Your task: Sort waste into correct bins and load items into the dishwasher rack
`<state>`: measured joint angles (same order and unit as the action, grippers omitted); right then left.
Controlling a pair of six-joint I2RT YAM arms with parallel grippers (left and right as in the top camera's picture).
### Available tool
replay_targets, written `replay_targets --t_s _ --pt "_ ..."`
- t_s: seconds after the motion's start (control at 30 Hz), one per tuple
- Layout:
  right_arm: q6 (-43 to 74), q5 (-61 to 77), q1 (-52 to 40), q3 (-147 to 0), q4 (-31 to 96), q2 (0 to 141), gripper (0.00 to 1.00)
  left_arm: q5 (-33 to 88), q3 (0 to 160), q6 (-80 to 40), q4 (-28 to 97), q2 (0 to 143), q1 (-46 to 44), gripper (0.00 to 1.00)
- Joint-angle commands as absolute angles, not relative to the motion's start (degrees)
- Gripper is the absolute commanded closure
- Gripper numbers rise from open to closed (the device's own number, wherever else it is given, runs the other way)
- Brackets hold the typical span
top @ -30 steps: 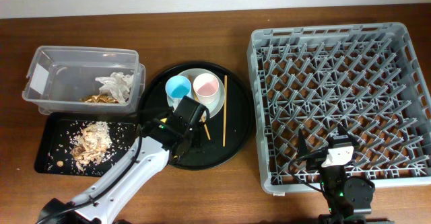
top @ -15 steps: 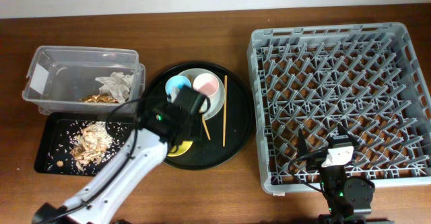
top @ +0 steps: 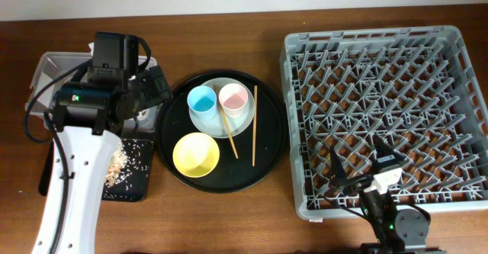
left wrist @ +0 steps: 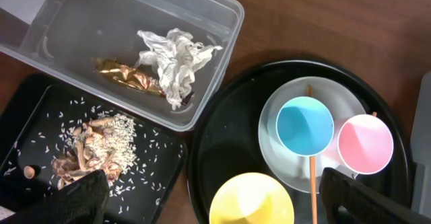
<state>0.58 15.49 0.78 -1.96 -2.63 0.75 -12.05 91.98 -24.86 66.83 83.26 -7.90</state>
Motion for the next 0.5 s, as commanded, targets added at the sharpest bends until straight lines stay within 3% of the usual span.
replay_targets --t_s 0.0,0.13,0.3,0.47 --pt "7.0 19.5 1.1 -15.0 5.0 4.1 0.02 -12.3 92.2 -24.4 66.9 83.4 -7.8 0.01" --pt "6.9 21.4 1.1 -35.0 21.5 21.5 0.02 -12.3 92.2 -24.4 66.9 83.4 -7.8 0.01" --pt "7.0 37.1 0.3 -72.3 50.9 58.0 0.02 -12.3 92.2 -24.4 66.9 83.4 -7.8 0.01" --pt "7.0 52.9 -8.2 -81.1 53.8 76.1 0.02 -12.3 92.2 -24.4 66.9 83.4 -7.8 0.01"
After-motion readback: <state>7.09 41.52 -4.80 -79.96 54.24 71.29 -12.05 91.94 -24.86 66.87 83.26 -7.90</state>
